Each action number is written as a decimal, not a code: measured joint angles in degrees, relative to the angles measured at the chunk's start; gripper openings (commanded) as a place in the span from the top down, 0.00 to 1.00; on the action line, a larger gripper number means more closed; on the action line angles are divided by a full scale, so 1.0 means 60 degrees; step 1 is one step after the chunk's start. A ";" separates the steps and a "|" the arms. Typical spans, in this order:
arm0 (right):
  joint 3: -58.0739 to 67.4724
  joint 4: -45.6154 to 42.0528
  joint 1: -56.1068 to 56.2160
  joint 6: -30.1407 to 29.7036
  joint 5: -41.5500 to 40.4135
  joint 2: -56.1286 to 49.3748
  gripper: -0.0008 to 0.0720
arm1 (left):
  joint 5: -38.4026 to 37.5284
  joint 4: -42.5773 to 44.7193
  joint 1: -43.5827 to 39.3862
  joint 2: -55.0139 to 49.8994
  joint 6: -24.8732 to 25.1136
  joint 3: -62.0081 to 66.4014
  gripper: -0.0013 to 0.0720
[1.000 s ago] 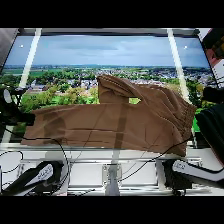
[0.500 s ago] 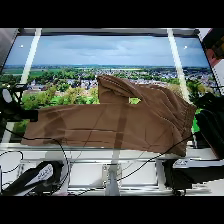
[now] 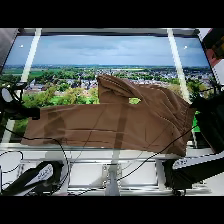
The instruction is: Fold the clothes and pants, and hang the long-sleeved shirts on hangers.
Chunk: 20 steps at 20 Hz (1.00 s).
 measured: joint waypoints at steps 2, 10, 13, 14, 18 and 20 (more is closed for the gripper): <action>0.0007 0.0193 0.0040 0.0004 0.0025 -0.0153 0.33 | 0.0036 -0.0036 0.0000 0.0000 0.0000 0.0000 0.02; 0.0007 0.3577 0.0076 -0.1734 0.0109 -0.0382 0.37 | 0.0288 -0.0295 0.0000 0.0000 0.0000 0.0000 0.02; 0.0047 0.3687 0.0062 -0.2109 0.0040 -0.0382 0.36 | 0.0321 -0.0317 0.0000 0.0000 0.0000 0.0000 0.02; 0.0127 0.3548 0.0055 -0.2178 0.0051 -0.0379 0.36 | 0.0328 -0.0321 0.0000 0.0000 0.0000 0.0000 0.02; 0.0922 0.2776 -0.0051 -0.2157 0.0280 -0.0372 0.36 | 0.0353 -0.0382 0.0000 0.0000 -0.0033 0.0000 0.02; 0.1377 0.2186 -0.0113 -0.1891 0.0415 -0.0372 0.36 | 0.0386 -0.0535 0.0000 0.0000 -0.0040 0.0000 0.02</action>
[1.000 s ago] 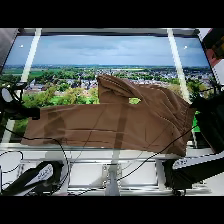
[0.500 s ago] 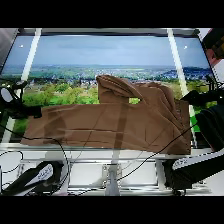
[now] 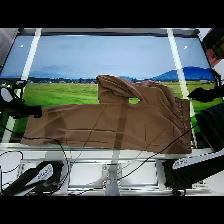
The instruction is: Fold the clothes and pants, and hang the long-sleeved shirts on hangers.
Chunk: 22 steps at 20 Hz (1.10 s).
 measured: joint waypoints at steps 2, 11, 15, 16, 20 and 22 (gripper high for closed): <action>0.0262 -0.0514 -0.0033 0.0208 0.0229 -0.0033 0.36 | 0.0058 -0.0160 0.0000 0.0000 -0.0025 0.0000 0.02; 0.0313 -0.1166 -0.0219 0.1249 0.0871 -0.0834 0.36 | 0.0284 -0.0860 0.0000 0.0000 -0.0029 0.0000 0.02; 0.0313 -0.0863 -0.0368 0.1319 0.0882 -0.1228 0.37 | 0.0397 -0.1020 0.0000 -0.0007 -0.0029 0.0000 0.02; 0.0317 -0.0616 -0.0390 0.1239 0.0954 -0.1341 0.37 | 0.0441 -0.1086 0.0000 -0.0011 -0.0029 -0.0004 0.03; 0.0317 0.0372 -0.0412 0.0951 0.1093 -0.1785 0.37 | 0.0863 -0.1800 0.0000 -0.0171 -0.0033 0.0000 0.02; 0.0306 0.0980 -0.0412 0.0838 0.1198 -0.2014 0.37 | 0.1118 -0.2310 -0.0004 -0.0339 -0.0033 -0.0004 0.02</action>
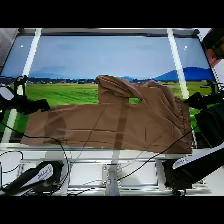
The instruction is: Fold the clothes and pants, and hang the long-sleeved shirts on hangers.
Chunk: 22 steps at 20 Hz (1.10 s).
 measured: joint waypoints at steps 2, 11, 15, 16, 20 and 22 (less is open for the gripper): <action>-0.0007 0.0455 0.0000 -0.0262 0.0040 -0.0153 0.43 | 0.0178 -0.0444 -0.0087 -0.0244 0.0007 0.0004 0.02; 0.0025 0.1129 0.0011 -0.1319 -0.0066 -0.0240 0.19 | 0.1545 -0.1268 -0.2437 -0.1614 0.0750 0.0004 0.02; 0.0430 0.0342 0.0015 -0.1370 -0.0306 -0.0186 0.19 | 0.2259 -0.1362 -0.3191 -0.1789 0.0790 0.0004 0.02; 0.0557 -0.0040 0.0015 -0.1319 -0.0324 -0.0168 0.19 | 0.2353 -0.1366 -0.3275 -0.1807 0.0794 0.0004 0.02; 0.0780 -0.0951 0.0011 -0.1060 0.0076 -0.0153 0.19 | 0.2557 -0.1392 -0.3450 -0.1843 0.0816 0.0004 0.02; 0.0645 -0.1035 0.0000 -0.0998 0.0317 -0.0149 0.22 | 0.2583 -0.1399 -0.3490 -0.1847 0.0820 0.0004 0.02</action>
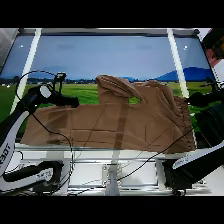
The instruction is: Fold the clothes and pants, and hang the long-sleeved shirts on hangers.
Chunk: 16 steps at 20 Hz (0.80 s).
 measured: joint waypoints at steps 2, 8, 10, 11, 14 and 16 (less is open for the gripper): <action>-0.0204 0.0124 0.0000 0.0047 0.0244 -0.0004 0.24 | 0.0029 -0.0029 -0.0018 -0.0004 0.0000 0.0000 0.02; -0.0674 0.0918 0.0018 0.0095 0.0470 -0.0044 0.25 | 0.0058 -0.0874 -0.0036 -0.0007 -0.0026 0.0000 0.02; -0.0790 0.1169 0.0080 0.0087 0.0459 -0.0087 0.39 | 0.0109 -0.1155 -0.0055 -0.0029 -0.0022 0.0000 0.02; -0.0834 0.1195 0.0120 0.0073 0.0372 -0.0109 0.43 | 0.0127 -0.1264 -0.0076 -0.0058 -0.0026 0.0000 0.02; -0.0911 0.1461 0.0280 -0.0200 0.0204 -0.0142 0.49 | 0.0178 -0.1523 -0.0280 -0.0248 -0.0029 0.0000 0.01; -0.0936 0.1628 0.0361 -0.0361 -0.0011 -0.0164 0.78 | 0.0226 -0.1883 -0.0441 -0.0433 -0.0029 0.0007 0.01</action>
